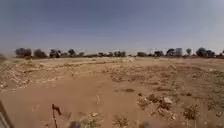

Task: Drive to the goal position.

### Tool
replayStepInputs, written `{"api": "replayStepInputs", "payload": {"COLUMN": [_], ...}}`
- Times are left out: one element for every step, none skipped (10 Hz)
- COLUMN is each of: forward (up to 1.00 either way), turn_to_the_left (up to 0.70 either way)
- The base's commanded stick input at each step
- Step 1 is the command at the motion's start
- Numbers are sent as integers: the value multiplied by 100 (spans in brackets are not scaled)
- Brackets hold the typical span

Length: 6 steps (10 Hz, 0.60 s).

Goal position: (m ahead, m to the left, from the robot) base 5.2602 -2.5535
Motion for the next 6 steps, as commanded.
{"api": "replayStepInputs", "payload": {"forward": [50,50,50,50,50,50], "turn_to_the_left": [0,0,0,0,0,0]}}
